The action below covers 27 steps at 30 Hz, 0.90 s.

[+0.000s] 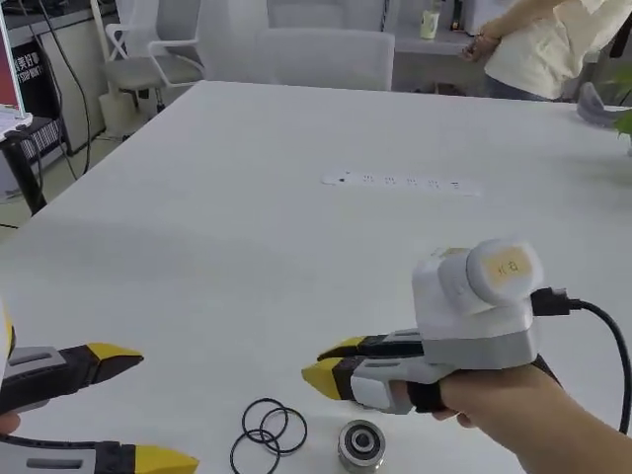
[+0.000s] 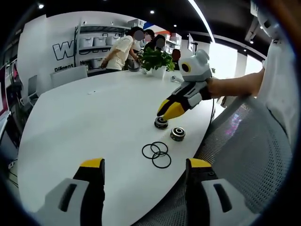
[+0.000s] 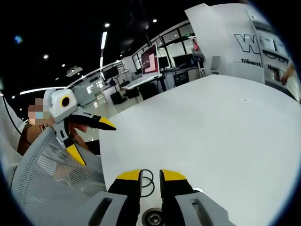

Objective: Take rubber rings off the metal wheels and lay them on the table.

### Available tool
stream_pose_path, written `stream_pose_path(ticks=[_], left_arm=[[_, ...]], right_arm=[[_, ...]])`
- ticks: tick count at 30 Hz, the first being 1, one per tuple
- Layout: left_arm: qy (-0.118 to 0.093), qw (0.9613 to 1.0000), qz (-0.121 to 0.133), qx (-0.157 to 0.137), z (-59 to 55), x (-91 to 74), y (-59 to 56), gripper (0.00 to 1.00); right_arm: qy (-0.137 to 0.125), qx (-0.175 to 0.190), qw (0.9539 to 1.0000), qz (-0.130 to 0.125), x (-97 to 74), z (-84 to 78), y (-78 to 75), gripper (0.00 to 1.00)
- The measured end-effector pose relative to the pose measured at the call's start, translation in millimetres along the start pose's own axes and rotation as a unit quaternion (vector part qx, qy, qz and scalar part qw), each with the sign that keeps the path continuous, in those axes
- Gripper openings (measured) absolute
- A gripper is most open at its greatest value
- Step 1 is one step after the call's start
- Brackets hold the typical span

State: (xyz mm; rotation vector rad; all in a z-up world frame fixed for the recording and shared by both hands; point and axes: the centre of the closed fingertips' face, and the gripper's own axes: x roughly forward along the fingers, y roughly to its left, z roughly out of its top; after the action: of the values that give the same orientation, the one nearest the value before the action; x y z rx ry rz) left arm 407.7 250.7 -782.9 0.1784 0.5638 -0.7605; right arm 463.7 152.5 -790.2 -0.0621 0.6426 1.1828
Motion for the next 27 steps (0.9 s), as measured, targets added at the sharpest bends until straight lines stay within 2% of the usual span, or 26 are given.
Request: stream_pose_path(ticks=[16,20,27], left_arm=[[0.005,1.0,0.001,0.003,-1.5,-0.2,0.5,0.68],[0.006,1.0,0.001,0.003,-2.0,0.0,0.4,0.68],[0.008,1.0,0.0,0.003,-2.6,0.1,0.3,0.68]], right_arm=[[-0.061,0.003,0.9981,-0.015,-24.0,31.9,-10.8,0.14],[-0.072,0.01,0.9971,-0.023,-31.0,34.7,-18.2,0.14],[-0.078,0.026,0.9958,-0.04,-40.8,32.5,-34.8,0.15]])
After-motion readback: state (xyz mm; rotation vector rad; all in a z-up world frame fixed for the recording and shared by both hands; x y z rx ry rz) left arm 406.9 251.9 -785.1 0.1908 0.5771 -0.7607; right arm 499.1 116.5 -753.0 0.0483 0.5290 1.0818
